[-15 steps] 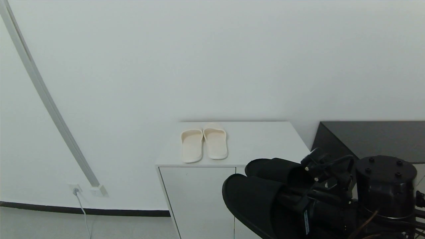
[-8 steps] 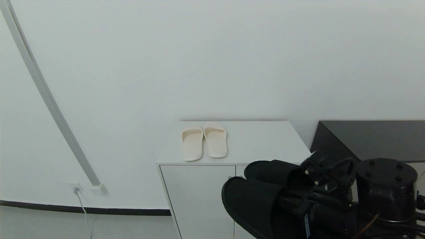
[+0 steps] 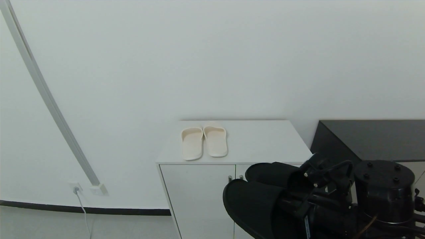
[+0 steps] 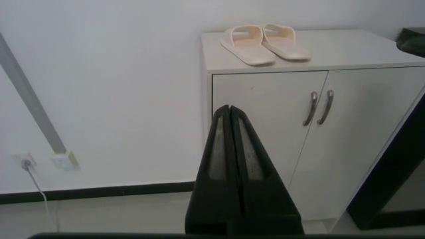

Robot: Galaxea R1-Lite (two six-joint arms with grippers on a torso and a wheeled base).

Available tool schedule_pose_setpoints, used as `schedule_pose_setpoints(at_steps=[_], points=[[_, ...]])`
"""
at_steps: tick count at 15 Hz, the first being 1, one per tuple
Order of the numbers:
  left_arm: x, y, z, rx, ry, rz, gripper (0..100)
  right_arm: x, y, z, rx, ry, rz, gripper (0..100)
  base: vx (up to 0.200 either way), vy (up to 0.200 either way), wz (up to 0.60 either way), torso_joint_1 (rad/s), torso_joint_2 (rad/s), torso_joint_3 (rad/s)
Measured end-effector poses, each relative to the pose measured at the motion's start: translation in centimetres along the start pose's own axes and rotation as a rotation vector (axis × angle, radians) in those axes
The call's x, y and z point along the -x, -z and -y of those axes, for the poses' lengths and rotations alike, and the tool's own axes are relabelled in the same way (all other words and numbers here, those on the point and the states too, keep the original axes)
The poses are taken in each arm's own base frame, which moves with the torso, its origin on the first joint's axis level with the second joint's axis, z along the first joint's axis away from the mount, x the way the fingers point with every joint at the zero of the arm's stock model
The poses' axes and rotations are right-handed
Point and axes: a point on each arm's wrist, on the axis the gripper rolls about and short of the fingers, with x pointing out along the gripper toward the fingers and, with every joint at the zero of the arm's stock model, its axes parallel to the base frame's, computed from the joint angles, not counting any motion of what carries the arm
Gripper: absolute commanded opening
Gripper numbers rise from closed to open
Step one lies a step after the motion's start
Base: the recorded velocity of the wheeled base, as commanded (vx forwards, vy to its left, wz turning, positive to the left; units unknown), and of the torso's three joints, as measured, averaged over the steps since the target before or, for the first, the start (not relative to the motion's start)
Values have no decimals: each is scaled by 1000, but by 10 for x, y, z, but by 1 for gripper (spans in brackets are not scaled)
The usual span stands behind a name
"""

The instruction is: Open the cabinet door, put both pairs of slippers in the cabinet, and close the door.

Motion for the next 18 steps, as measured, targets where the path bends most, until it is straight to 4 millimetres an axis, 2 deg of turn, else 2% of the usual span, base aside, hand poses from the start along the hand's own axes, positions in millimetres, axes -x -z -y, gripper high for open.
schedule_pose_setpoints(at_steps=[2,3,9,18], points=[[0,0,0,0,1,0,0,0,1,0,0,1,-3,0,0,0,0,-149,352,186],[0,0,0,2,3,0,100,0,1,0,1,1,-4,0,0,0,0,-163,364,193],[0,0,0,2,0,0,100,0,3,0,1,2,-10,0,0,0,0,-180,407,227],[0,0,0,2,-1,0,100,0,6,1,4,3,-26,0,0,0,0,-224,541,317]])
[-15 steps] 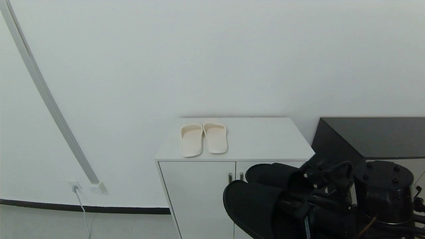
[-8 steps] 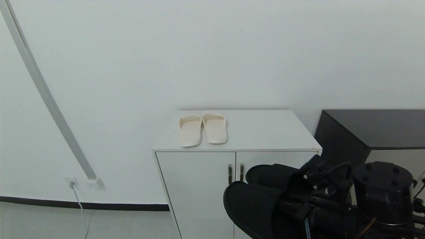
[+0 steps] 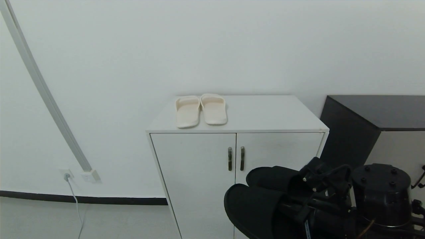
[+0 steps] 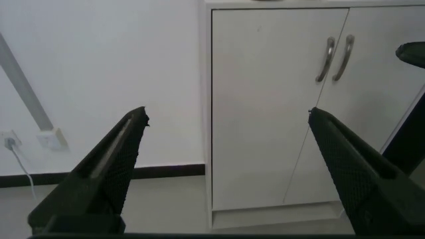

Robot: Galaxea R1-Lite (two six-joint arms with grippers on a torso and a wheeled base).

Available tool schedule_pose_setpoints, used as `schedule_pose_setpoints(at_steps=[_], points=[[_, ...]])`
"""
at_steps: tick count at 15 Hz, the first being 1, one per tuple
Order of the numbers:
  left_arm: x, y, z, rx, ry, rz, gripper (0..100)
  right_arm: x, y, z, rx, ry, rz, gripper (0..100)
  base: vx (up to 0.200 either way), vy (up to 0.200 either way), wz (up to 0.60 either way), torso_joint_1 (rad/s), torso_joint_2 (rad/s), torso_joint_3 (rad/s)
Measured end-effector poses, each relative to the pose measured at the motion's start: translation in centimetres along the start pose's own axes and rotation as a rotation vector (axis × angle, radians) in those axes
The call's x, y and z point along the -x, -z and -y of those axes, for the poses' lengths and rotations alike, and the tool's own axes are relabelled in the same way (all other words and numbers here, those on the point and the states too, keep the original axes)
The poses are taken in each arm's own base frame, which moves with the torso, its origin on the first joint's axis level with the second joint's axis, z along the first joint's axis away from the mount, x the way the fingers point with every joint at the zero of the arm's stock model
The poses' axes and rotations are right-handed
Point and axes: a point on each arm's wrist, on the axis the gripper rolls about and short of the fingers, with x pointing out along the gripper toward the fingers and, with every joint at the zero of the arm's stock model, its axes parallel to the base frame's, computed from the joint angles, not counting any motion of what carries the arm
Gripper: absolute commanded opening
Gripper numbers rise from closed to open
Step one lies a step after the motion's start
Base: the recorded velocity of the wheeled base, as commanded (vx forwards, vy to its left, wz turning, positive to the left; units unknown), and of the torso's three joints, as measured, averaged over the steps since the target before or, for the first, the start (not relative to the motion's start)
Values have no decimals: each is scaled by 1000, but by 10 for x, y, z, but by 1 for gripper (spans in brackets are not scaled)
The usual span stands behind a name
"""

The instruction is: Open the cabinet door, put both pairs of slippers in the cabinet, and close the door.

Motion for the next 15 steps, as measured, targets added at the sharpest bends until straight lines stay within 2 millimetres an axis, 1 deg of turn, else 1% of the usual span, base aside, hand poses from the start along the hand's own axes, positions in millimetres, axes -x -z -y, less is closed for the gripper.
schedule_pose_setpoints(at_steps=[7,15], points=[[0,0,0,-1,3,0,100,0,2,-1,5,-6,-8,0,0,0,0,-179,502,321],[0,0,0,-4,6,0,100,0,5,-3,11,-12,-17,0,0,0,0,-117,463,345]])
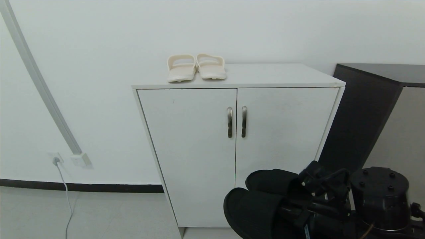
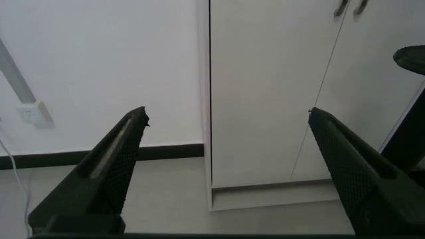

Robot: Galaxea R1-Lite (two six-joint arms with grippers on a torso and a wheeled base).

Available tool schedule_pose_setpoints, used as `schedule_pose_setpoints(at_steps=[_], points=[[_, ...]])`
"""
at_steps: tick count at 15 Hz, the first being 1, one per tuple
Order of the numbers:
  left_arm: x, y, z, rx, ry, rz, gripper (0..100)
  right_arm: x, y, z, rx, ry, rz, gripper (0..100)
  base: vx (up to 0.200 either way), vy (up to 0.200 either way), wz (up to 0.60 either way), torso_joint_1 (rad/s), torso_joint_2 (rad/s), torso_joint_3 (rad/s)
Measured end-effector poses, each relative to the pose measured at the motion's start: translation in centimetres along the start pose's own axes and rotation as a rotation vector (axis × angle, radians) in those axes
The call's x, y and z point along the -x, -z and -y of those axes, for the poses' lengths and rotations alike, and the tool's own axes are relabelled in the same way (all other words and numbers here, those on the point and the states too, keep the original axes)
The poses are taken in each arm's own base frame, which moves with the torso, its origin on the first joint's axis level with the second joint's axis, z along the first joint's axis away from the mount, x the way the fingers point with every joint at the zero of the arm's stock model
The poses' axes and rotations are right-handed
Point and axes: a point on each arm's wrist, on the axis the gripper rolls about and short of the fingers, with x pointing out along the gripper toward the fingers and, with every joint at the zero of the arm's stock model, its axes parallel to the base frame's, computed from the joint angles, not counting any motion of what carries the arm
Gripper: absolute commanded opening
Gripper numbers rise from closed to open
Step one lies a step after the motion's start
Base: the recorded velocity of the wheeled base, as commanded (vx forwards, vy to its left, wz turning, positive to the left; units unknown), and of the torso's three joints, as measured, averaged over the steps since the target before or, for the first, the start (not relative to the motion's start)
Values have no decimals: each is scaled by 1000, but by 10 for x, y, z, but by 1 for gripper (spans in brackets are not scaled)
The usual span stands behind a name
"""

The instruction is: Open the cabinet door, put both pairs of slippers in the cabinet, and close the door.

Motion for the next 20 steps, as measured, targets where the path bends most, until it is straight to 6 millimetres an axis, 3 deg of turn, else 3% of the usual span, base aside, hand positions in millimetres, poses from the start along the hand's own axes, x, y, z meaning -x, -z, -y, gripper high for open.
schedule_pose_setpoints(at_steps=[3,10,13,15,20], points=[[0,0,0,-9,2,0,100,0,0,0,-5,-4,2,0,0,0,0,-35,427,367],[1,-6,0,-7,0,18,100,1,1,-1,-1,-3,3,0,0,0,0,0,18,9],[8,-48,0,61,8,97,100,1,1,-1,-1,-7,2,0,0,0,0,-19,105,102],[0,-74,0,70,64,72,100,1,1,-1,1,-7,1,0,0,0,0,0,0,0],[-58,-115,5,64,363,-16,100,1,2,-1,3,-7,-1,0,0,0,0,0,0,0]])
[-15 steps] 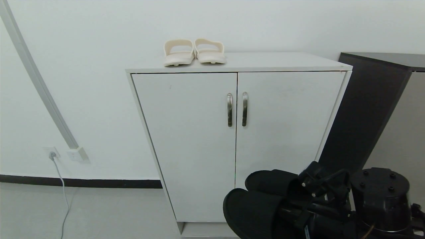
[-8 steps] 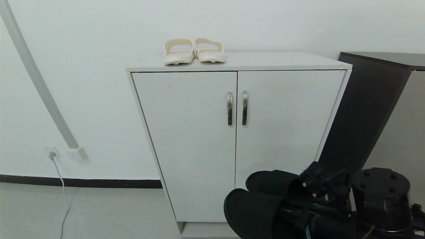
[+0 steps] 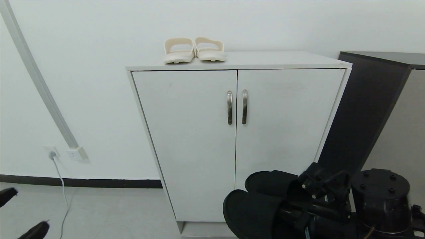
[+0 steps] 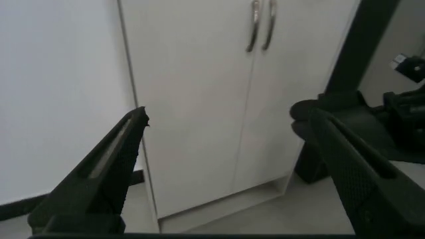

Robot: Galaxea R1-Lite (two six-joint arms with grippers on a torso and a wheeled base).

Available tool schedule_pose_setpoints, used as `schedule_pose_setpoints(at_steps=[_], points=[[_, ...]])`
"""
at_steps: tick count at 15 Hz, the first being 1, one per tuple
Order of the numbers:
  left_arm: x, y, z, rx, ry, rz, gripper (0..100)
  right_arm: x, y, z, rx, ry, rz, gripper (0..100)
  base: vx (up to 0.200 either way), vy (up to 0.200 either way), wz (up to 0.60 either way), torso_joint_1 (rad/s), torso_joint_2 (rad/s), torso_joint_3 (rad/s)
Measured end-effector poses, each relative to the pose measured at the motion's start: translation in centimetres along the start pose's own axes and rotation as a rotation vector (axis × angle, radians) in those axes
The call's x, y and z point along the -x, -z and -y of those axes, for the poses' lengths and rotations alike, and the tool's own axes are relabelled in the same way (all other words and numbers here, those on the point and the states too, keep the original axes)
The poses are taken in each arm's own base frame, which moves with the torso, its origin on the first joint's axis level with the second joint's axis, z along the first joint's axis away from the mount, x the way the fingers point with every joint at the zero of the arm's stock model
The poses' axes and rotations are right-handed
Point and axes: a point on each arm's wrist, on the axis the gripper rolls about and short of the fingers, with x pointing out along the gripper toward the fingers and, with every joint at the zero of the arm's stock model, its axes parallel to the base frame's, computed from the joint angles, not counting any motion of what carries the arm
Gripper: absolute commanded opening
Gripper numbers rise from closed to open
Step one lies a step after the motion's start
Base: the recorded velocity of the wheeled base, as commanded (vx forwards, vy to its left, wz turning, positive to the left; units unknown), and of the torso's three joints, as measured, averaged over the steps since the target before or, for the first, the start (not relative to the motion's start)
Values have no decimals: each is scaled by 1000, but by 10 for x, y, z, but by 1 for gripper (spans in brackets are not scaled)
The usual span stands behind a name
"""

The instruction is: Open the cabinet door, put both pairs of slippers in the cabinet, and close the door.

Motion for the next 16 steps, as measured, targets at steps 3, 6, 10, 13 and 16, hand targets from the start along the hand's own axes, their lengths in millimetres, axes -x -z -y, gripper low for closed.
schedule_pose_setpoints(at_steps=[3,6,10,13,16], points=[[-40,-13,-11,-15,85,-20,100,0,0,-3,6,-7,0,0,0,0,0,0,0,0],[-81,-22,-10,-23,211,-36,100,0,0,-5,9,-14,-1,0,0,0,0,0,0,0],[-133,-37,9,-16,388,-41,100,0,1,-5,10,-15,-6,0,0,0,0,0,0,0],[-176,-51,30,59,494,-10,100,-3,4,-5,11,-17,-22,0,0,0,0,0,0,0],[-222,-61,51,117,565,-1,100,-8,4,-7,21,-23,-19,0,0,0,0,0,0,0]])
